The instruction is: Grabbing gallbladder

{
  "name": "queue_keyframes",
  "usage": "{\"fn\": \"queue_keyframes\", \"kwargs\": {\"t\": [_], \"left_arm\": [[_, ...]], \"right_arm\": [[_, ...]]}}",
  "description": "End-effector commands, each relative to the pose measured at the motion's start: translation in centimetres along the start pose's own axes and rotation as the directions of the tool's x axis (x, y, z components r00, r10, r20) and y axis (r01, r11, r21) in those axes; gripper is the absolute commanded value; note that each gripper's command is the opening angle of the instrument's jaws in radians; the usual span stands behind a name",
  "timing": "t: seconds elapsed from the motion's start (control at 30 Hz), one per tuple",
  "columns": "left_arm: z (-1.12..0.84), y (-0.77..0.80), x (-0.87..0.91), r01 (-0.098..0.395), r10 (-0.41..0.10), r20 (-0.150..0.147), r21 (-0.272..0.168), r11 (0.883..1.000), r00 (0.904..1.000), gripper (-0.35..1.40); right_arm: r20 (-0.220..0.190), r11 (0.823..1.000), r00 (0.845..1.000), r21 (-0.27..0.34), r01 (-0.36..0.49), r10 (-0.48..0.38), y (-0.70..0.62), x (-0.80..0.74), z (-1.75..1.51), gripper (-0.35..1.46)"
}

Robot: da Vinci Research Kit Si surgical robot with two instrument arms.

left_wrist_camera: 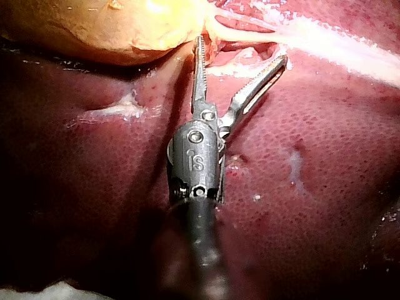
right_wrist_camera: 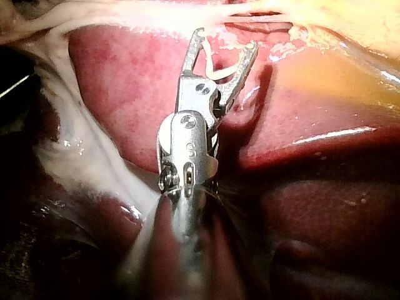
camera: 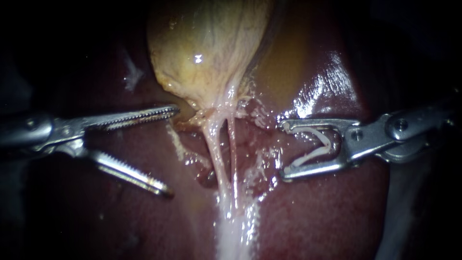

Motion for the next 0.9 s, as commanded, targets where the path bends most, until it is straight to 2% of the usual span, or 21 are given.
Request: {"fn": "queue_keyframes", "kwargs": {"t": [0.03,0.13,0.27,0.47,0.53,0.67,0.9], "left_arm": [[-0.01,0.00,0.01,0.000,0.000,0.000,0.000,1.000,1.0000,1.04],[0.00,-0.01,0.04,-0.004,0.004,0.000,0.002,1.000,1.0000,0.94],[0.07,-0.05,0.13,0.020,-0.020,0.001,0.005,1.000,0.9998,0.74],[0.26,-0.09,0.18,0.034,-0.034,0.001,0.013,0.999,0.9994,0.62],[0.30,-0.12,0.18,0.041,-0.041,0.001,0.014,0.999,0.9992,0.54],[0.37,-0.19,0.16,0.041,-0.041,0.001,0.016,0.999,0.9991,0.49],[0.41,-0.35,0.04,0.051,-0.051,0.001,0.026,0.998,0.9987,0.32]], "right_arm": [[0.000,1.000,1.000,0.000,0.000,0.000,0.00,0.00,0.00,0.50],[0.000,1.000,1.000,0.000,-0.006,0.006,0.00,0.00,0.00,0.50],[0.000,1.000,1.000,-0.001,-0.006,0.006,0.00,0.00,0.02,0.50],[0.000,1.000,1.000,-0.001,-0.006,0.006,0.00,0.01,0.02,0.50],[0.000,1.000,1.000,-0.001,-0.006,0.006,0.00,0.01,0.02,0.50],[0.000,1.000,1.000,-0.001,-0.006,0.006,0.00,0.01,0.02,0.50],[0.000,1.000,1.000,-0.001,-0.006,0.006,0.00,0.01,0.02,0.50]]}}
